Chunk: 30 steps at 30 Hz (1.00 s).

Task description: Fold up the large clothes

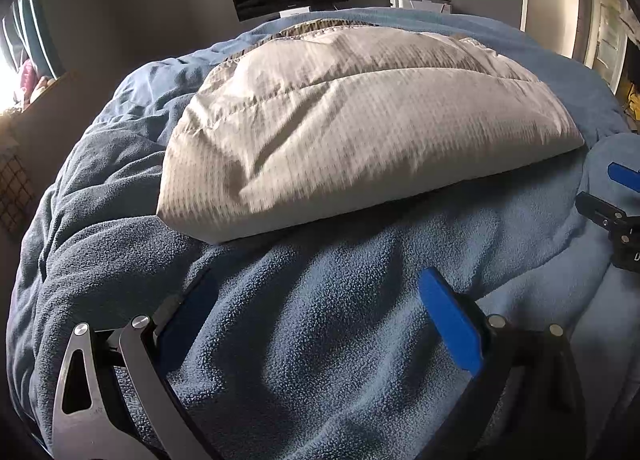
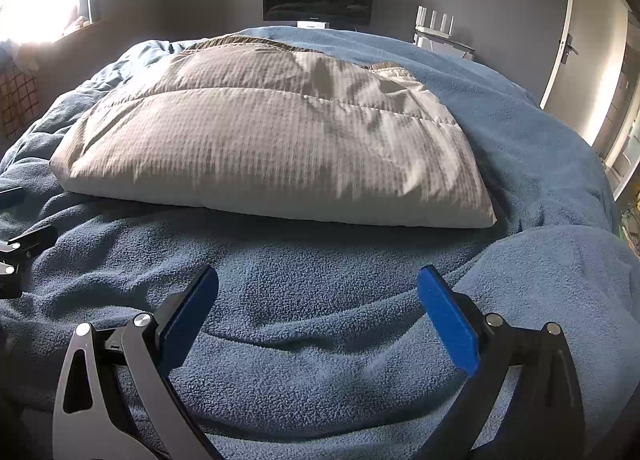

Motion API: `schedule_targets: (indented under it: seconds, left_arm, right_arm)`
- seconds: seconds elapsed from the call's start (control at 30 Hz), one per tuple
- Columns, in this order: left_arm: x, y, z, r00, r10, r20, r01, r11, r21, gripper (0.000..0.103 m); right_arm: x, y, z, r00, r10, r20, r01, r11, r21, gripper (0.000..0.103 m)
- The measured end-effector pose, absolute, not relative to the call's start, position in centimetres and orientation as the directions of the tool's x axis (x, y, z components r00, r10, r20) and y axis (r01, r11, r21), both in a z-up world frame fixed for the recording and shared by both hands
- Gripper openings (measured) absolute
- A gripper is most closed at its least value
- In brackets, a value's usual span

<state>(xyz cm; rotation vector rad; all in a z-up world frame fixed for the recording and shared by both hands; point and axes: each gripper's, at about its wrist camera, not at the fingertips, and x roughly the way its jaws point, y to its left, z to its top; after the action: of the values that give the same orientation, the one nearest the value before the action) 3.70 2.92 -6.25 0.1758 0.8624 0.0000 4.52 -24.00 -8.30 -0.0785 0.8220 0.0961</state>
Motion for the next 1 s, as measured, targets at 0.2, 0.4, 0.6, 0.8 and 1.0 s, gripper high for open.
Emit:
schedule_targets:
  seconds: [0.2, 0.4, 0.6, 0.8, 1.0]
  left_arm:
    - [3.72, 3.01, -6.27, 0.648, 0.069, -0.758, 0.073, 0.986, 0.152, 0.097]
    - [3.75, 2.98, -6.31, 0.648, 0.068, -0.759, 0.073, 0.986, 0.151, 0.097]
    - [3.78, 3.02, -6.36, 0.647, 0.068, -0.759, 0.073, 0.986, 0.151, 0.097]
    - [3.76, 3.03, -6.54, 0.644, 0.065, -0.762, 0.075, 0.986, 0.147, 0.097]
    - [3.84, 3.09, -6.61, 0.641, 0.061, -0.765, 0.077, 0.987, 0.144, 0.097]
  right_arm:
    - [4.53, -24.01, -8.28, 0.678, 0.055, -0.733, -0.117, 0.993, -0.034, 0.095]
    - [4.51, -23.93, -8.29, 0.677, 0.054, -0.734, -0.116, 0.993, -0.034, 0.095]
    - [4.50, -23.89, -8.30, 0.678, 0.053, -0.733, -0.115, 0.993, -0.034, 0.095]
    - [4.49, -23.90, -8.31, 0.678, 0.053, -0.733, -0.115, 0.993, -0.034, 0.095]
    - [4.50, -23.91, -8.31, 0.678, 0.053, -0.733, -0.115, 0.993, -0.034, 0.095]
